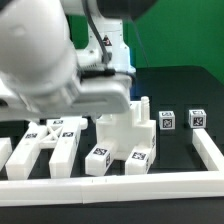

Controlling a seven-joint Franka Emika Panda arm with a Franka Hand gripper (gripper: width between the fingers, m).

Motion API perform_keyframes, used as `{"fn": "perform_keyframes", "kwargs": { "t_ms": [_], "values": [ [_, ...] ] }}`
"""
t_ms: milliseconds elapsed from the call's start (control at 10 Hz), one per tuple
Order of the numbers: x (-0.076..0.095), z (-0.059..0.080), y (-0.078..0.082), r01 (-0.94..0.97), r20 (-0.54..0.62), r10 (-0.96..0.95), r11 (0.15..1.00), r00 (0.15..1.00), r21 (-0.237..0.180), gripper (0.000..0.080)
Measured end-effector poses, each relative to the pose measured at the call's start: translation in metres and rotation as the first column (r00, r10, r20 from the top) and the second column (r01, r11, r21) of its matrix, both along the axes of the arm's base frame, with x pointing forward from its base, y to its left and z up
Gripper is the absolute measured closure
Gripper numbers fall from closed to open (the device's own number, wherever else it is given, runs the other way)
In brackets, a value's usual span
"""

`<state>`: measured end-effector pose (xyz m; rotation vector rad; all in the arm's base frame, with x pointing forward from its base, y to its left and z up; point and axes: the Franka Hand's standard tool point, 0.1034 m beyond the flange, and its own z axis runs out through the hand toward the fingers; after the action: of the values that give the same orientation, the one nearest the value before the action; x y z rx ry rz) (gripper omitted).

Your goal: Assemble chair

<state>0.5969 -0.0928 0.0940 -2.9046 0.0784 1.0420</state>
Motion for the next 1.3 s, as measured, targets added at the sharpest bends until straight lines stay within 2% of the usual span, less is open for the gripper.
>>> {"fn": "perform_keyframes", "kwargs": {
  "t_ms": [100, 200, 400, 500, 700, 800, 900, 1000, 1200, 1300],
  "values": [
    [0.003, 0.009, -0.005, -0.010, 0.118, 0.011, 1.000, 0.993, -0.003, 0.0151],
    [-0.009, 0.018, -0.009, -0.004, 0.204, 0.003, 1.000, 0.979, 0.003, 0.0151],
    [-0.035, 0.021, -0.023, 0.026, 0.338, -0.024, 1.000, 0.941, -0.004, 0.0151],
    [-0.044, 0.019, -0.024, 0.051, 0.388, -0.043, 0.999, 0.921, -0.009, 0.0151],
    [-0.033, 0.018, -0.030, 0.049, 0.517, -0.020, 0.998, 0.856, -0.043, 0.0151],
    [-0.035, 0.015, -0.032, 0.063, 0.573, -0.020, 0.997, 0.819, -0.055, 0.0151],
    [-0.042, 0.001, -0.031, 0.082, 0.588, -0.034, 0.995, 0.808, -0.056, 0.0151],
    [-0.039, -0.011, -0.030, 0.077, 0.603, -0.019, 0.995, 0.797, -0.070, 0.0151],
    [-0.041, -0.026, -0.025, 0.077, 0.608, -0.016, 0.994, 0.793, -0.074, 0.0151],
    [-0.044, -0.038, -0.021, 0.078, 0.602, -0.018, 0.994, 0.798, -0.073, 0.0151]
  ]
}}
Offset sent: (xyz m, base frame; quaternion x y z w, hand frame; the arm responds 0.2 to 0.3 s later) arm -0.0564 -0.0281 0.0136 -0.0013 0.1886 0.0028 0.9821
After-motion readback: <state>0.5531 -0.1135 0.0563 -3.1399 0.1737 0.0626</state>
